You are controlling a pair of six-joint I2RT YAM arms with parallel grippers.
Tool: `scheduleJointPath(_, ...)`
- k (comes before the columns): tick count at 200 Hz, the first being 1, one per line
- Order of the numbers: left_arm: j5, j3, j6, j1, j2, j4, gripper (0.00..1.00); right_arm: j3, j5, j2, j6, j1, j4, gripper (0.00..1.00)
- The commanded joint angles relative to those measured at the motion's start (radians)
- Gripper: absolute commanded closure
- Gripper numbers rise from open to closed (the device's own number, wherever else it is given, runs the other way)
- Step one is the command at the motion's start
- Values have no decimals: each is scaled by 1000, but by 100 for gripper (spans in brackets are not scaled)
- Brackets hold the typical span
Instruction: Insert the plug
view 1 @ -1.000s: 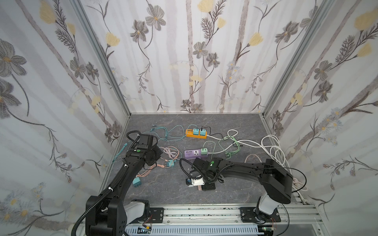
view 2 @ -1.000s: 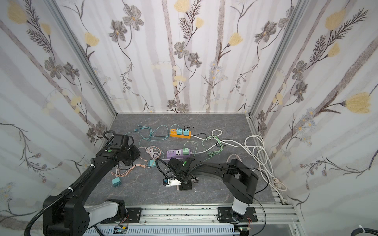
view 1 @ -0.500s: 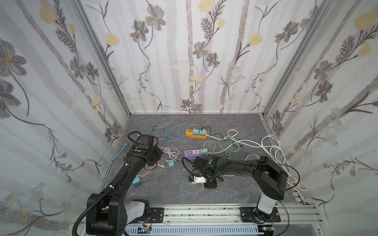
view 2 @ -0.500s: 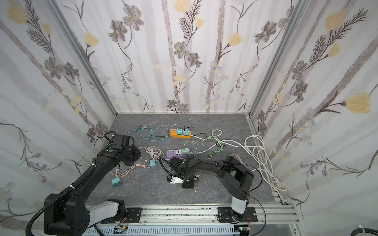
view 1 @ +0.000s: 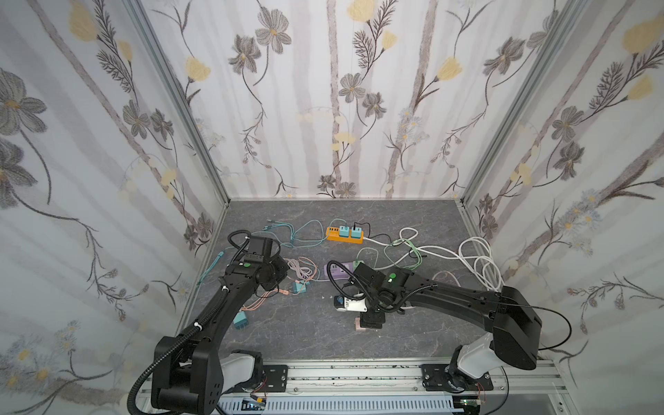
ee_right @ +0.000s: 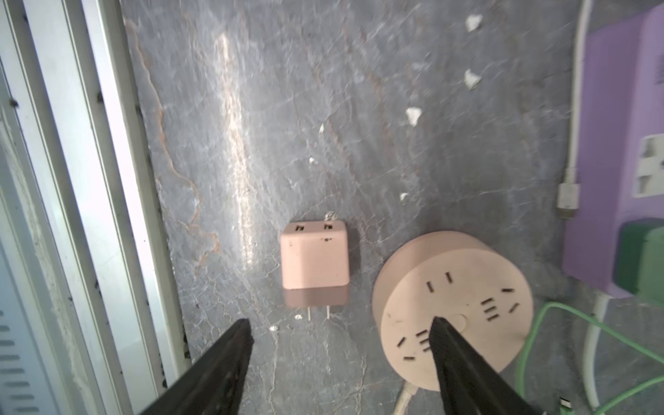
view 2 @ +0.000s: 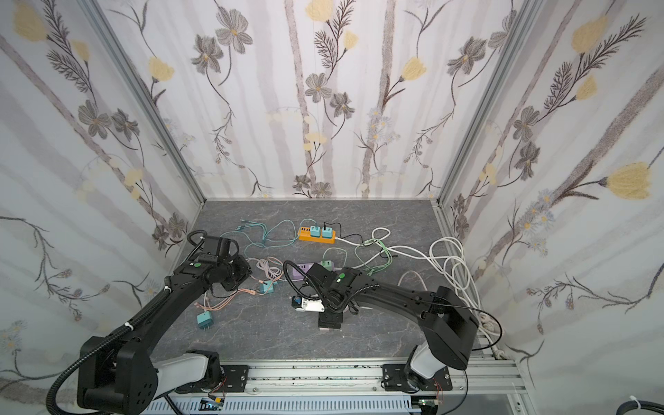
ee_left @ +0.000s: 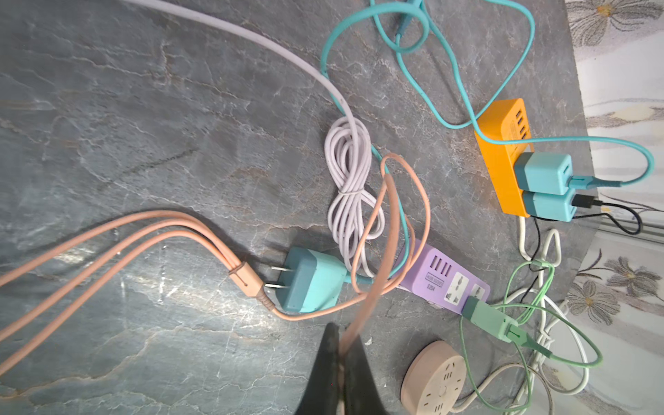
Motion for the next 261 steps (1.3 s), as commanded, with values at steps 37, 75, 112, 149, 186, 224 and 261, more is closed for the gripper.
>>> scheduleJointPath(37,59,-8,-124,-28,19,69,100,11,-137,4,160,5,688,26)
scheduleJointPath(75,63,-7,-142,-29,22,63,100,0,-133,107,106,4,926,32)
scheduleJointPath(112,68,-5,-146,-29,27,63,100,25,-120,199,55,4,1003,42)
scheduleJointPath(149,69,-4,-146,-29,32,63,100,61,-124,272,18,5,989,50)
scheduleJointPath(186,69,-5,-149,-29,33,65,100,78,-109,310,3,4,976,59)
scheduleJointPath(224,72,-7,-149,-29,31,67,100,77,-127,312,7,-3,968,79)
scheduleJointPath(261,109,0,-47,-29,28,92,54,39,-218,236,58,-33,947,98)
